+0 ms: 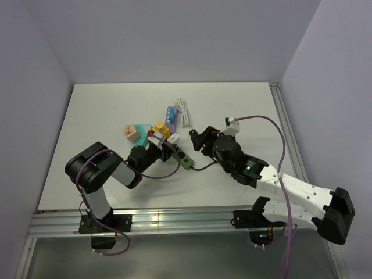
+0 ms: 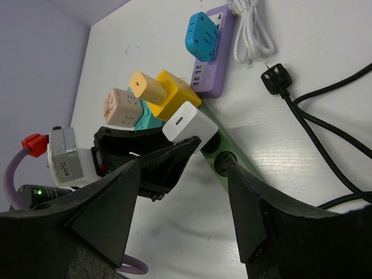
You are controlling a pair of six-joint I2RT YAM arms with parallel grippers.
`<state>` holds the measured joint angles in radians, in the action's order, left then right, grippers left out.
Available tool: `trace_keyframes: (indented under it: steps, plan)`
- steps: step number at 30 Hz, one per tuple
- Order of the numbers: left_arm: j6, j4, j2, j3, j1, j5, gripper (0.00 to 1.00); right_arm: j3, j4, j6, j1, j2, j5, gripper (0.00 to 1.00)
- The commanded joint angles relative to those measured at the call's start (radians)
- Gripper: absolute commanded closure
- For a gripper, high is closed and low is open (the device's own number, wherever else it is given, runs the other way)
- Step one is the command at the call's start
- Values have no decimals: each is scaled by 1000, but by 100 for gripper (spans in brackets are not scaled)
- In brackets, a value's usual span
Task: Insert the plug
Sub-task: Pick up the plug from the center of the board, then insert the plug into the socket.
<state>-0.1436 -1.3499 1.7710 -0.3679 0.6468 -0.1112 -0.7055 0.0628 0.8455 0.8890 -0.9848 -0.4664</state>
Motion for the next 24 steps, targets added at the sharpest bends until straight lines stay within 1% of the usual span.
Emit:
trace_keyframes:
  steps: [1, 6, 13, 19, 21, 22, 24]
  plan:
    - [-10, -356, 33, 3, -6, -44, 100, -9, -34, -19, -5, -2, -3, 32]
    - [21, -364, 19, 27, -7, -90, 100, -5, -40, -22, -7, 3, 5, 32]
    - [52, -331, -5, 50, -13, -104, 100, -11, -47, -25, -5, -6, 20, 32]
    - [53, -371, 16, 69, -35, -122, 100, -15, -57, -36, -7, -20, 35, 32]
    - [47, -361, 33, 55, -42, -143, 100, -12, -73, -86, -7, -26, 73, 32]
    - [42, -358, 38, 50, -52, -165, 100, -2, -119, -104, -7, -28, 93, 33]
    - [38, -364, 54, 43, -59, -183, 99, 8, -156, -153, -5, -40, 118, 35]
